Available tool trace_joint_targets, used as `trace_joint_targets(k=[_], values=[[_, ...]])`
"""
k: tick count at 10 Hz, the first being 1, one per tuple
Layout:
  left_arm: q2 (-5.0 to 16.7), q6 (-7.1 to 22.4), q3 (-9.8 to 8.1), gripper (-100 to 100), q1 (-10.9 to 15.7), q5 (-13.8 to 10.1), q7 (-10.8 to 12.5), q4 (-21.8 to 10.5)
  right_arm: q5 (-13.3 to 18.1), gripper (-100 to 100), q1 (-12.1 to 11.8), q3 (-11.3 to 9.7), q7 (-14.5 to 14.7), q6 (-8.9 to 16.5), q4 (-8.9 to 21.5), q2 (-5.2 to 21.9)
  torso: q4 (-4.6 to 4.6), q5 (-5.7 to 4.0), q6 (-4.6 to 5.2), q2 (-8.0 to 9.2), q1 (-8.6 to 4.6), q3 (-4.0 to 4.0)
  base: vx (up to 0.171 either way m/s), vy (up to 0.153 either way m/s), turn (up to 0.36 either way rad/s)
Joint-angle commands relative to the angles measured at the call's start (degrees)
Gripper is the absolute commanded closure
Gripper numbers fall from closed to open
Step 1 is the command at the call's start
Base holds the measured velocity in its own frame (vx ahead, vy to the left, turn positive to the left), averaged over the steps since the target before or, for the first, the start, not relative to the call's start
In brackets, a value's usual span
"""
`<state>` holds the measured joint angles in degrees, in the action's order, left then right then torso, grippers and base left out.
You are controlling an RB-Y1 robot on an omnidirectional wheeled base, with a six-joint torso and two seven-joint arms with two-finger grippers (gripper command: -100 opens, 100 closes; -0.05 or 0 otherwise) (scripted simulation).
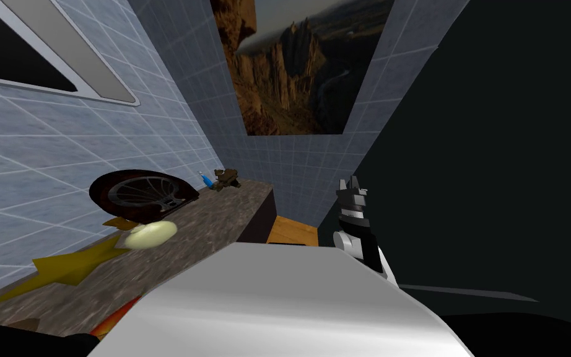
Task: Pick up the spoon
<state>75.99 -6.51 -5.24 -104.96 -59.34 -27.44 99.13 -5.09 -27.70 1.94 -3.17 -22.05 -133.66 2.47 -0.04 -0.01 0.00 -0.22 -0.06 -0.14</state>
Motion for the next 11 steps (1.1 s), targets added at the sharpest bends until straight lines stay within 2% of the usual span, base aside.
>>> trace_joint_targets(k=[1, 2, 3, 4, 8, 10, 11], values=[[1.43, 1.59, 0.59, -100, 0.62, -0.64, -1.33, 0.24, 0.0, 0, 0.0, 0.0, 0.0, 0.0, 0.0, 0.0, 0.0, 0.0, 0.0, 0.0, 0.0, 0.0, 0.015, 0.055, -0.134], [1.01, 0.92, 0.32, -100, 0.26, -0.43, -0.83, 0.16, 0.0, 0, 0.0, 0.0, 0.0, 0.0, 0.0, 0.0, 0.04, 0.0, -0.04, 0.14, -0.01, 0.08, 0.003, 0.026, -0.022], [1.11, 1.08, 0.35, 0, 0.29, -0.48, -0.98, 0.18, 0.0, 0, 0.0, 0.0, 0.0, 0.0, 0.0, 0.0, 0.07, -0.03, -0.08, 0.23, -0.12, 0.15, 0.003, 0.006, 0.002], [0.52, 1.83, 1.3, -100, 2.09, 0.34, -0.75, -0.37, 0.0, 0, 0.0, 0.0, 0.0, 0.0, 0.0, -0.01, 0.08, -0.05, -0.08, 0.28, -0.21, 0.17, 0.003, 0.012, 0.003], [-1.21, 4.13, 4.17, -100, 7.49, 2.77, -0.12, -2.01, 0.0, 0, 0.0, 0.0, 0.0, 0.0, 0.0, 0.0, 0.09, -0.04, -0.08, 0.32, -0.17, 0.2, 0.002, 0.023, 0.005], [-1.78, 4.9, 5.13, -100, 9.29, 3.58, 0.1, -2.56, 0.0, 0, 0.0, 0.0, 0.0, 0.0, 0.0, 0.0, 0.09, -0.04, -0.08, 0.32, -0.17, 0.2, 0.001, 0.02, 0.003], [-1.7, 4.75, 4.59, -100, 8.58, 3.33, -0.05, -2.21, 0.0, 0, 0.0, 0.0, 0.0, 0.0, 0.0, 0.0, 0.09, -0.04, -0.08, 0.32, -0.19, 0.2, 0.001, 0.006, 0.0]])
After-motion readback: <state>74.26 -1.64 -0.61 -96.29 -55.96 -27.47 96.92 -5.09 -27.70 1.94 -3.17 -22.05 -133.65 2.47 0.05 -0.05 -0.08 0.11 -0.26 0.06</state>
